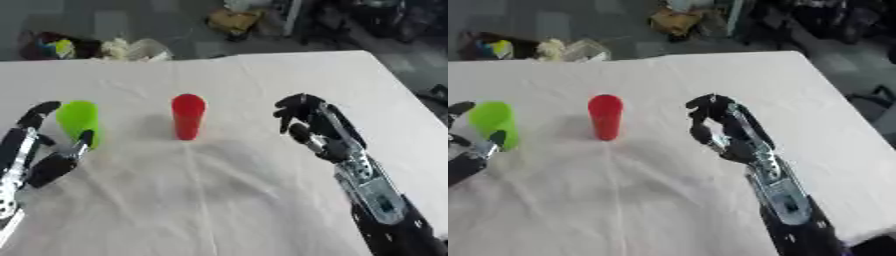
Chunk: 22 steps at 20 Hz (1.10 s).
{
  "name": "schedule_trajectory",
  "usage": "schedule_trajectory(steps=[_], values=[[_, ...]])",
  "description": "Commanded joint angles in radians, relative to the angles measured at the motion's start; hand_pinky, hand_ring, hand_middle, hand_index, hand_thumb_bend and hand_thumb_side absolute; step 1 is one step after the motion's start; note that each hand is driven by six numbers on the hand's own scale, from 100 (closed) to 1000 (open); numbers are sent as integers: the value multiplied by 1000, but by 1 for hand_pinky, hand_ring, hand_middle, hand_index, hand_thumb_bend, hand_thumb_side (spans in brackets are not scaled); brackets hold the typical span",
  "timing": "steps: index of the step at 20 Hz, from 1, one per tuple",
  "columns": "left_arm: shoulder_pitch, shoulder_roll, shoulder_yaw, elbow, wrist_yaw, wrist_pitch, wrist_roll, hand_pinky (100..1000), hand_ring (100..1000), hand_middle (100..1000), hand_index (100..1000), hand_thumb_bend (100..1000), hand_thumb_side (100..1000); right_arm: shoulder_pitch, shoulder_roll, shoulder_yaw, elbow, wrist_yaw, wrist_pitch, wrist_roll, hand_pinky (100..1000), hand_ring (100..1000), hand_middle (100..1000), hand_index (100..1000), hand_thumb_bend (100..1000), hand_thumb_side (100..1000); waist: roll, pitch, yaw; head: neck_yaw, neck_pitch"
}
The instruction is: Pour the contents of one cup into another cup.
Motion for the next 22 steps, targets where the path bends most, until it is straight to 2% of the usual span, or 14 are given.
schedule_trajectory(steps=[1,12,22], values=[[-22,20,-5,-13,5,-7,-14,597,1000,924,962,432,641,-15,-14,-3,-18,-4,-2,5,714,415,420,688,646,657,5,-15,-2,-1,-11],[-46,18,-23,1,-15,23,-90,598,1000,923,962,436,717,-11,-13,-1,-18,-6,-1,7,713,414,419,688,645,658,10,-21,-4,7,-10],[-49,15,-21,-1,58,39,-90,575,1000,924,970,383,764,-11,-13,-2,-17,-6,-1,7,712,412,417,687,646,657,7,-20,-8,4,-12]])
